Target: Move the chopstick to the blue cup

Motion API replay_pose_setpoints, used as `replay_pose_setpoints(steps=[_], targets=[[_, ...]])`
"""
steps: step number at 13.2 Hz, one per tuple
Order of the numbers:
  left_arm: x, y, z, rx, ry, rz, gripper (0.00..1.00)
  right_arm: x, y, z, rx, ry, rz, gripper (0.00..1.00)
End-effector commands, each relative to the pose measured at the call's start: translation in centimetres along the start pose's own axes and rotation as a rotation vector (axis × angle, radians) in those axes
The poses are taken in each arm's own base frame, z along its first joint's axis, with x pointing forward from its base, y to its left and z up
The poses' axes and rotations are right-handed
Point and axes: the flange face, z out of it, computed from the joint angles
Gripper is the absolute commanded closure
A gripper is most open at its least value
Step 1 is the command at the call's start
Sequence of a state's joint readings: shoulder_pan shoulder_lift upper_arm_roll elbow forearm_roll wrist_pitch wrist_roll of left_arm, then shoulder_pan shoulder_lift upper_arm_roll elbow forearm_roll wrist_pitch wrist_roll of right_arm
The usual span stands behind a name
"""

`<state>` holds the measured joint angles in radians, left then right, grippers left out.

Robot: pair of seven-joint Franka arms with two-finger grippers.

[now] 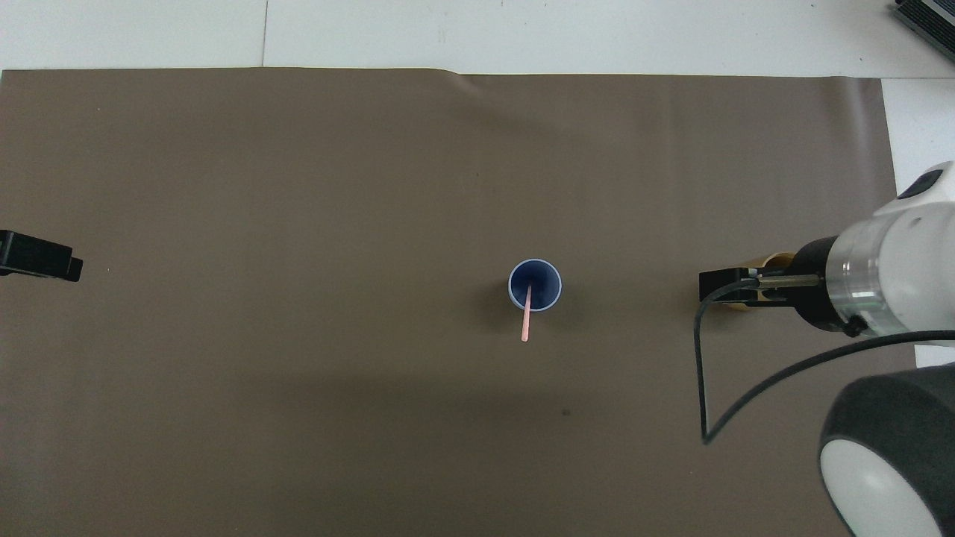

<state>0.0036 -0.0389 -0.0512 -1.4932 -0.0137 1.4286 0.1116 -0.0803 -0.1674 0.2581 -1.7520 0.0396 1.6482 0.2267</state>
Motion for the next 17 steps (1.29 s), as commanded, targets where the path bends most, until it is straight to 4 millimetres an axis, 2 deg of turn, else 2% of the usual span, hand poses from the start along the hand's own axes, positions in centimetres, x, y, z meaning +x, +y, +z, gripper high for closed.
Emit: replay_pose_setpoints(steps=[1,4,5,7,9,15,17], targets=[[-0.6,-0.1,-0.3,-0.009,-0.005,0.002,0.0,1.4,1.2,-2.1,-0.05,-0.016,-0.014,0.0],[-0.6,-0.1,-0.3,-0.009,-0.005,0.002,0.0,5.8,2.9,-4.6,-0.064,-0.046,0.011,0.0],[-0.6,-0.1,-0.3,-0.009,-0.005,0.002,0.0,6.2,3.7,-5.1,-0.064,-0.051,0.025,0.0],[-0.6,-0.1,-0.2,-0.009,-0.007,0.002,0.0,6.1,3.6,-4.9,-0.065,-0.061,0.023,0.0],[-0.6,-0.1,-0.3,-0.009,-0.005,0.002,0.0,5.8,4.7,-4.7,-0.054,-0.071,0.042,0.0],[-0.6,-0.1,-0.2,-0.009,-0.007,0.002,0.0,2.6,6.9,-2.6,-0.069,-0.12,0.063,0.0],[-0.6,-0.1,-0.3,-0.009,-0.005,0.0,0.0,2.9,7.2,-2.5,-0.064,-0.1,0.068,0.0]])
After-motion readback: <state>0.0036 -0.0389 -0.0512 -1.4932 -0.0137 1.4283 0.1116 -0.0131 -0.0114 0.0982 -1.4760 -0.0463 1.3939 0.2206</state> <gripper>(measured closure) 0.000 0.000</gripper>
